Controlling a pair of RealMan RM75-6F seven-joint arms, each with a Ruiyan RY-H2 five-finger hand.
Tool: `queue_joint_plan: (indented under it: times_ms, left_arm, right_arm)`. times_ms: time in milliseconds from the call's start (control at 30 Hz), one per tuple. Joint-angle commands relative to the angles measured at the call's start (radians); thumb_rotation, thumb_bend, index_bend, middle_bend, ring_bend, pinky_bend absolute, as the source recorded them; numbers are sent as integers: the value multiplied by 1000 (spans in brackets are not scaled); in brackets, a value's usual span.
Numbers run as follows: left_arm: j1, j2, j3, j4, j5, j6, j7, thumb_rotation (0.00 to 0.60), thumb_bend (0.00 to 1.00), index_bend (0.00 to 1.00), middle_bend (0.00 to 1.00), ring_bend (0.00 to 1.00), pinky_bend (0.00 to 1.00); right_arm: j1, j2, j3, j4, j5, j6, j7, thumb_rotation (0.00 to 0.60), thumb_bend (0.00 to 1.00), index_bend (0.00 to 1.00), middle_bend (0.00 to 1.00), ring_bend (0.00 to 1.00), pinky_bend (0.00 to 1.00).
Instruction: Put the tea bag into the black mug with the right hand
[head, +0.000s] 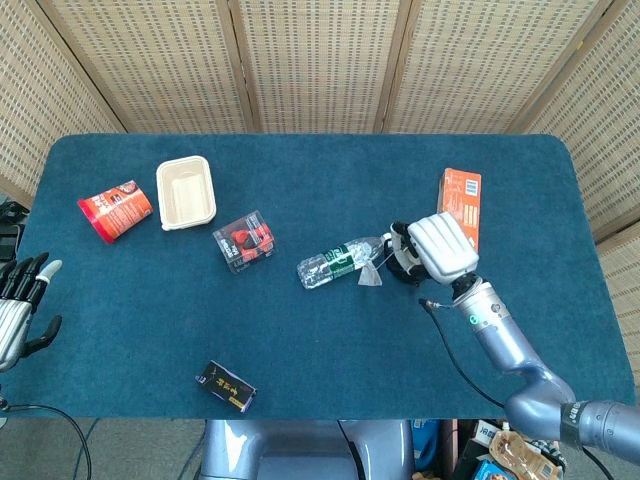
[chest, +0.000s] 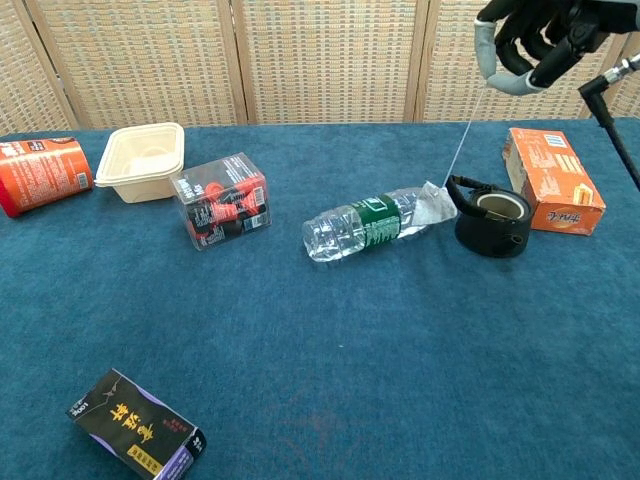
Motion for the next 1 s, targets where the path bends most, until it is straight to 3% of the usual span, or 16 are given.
queue_joint_plan:
  times_ms: [33,433,1000]
  left_arm:
    - [-1,-1,1,1,-1,-3,1,600,440,0,0,0,0]
    - [-5,-6,1,1,-7,-12,7,600,441,0,0,0,0]
    - [-3,1,2,-16,-11,-10,27,600,441,0,0,0,0]
  right_arm:
    - [9,13,14,11,20,-7,13,600,718,622,807,799,982]
    - [21,57,40,49,83,-21,46,600,718,625,807,799,982]
    - [27,47,16,152,101,-64,130,600,718,629,807,799,982]
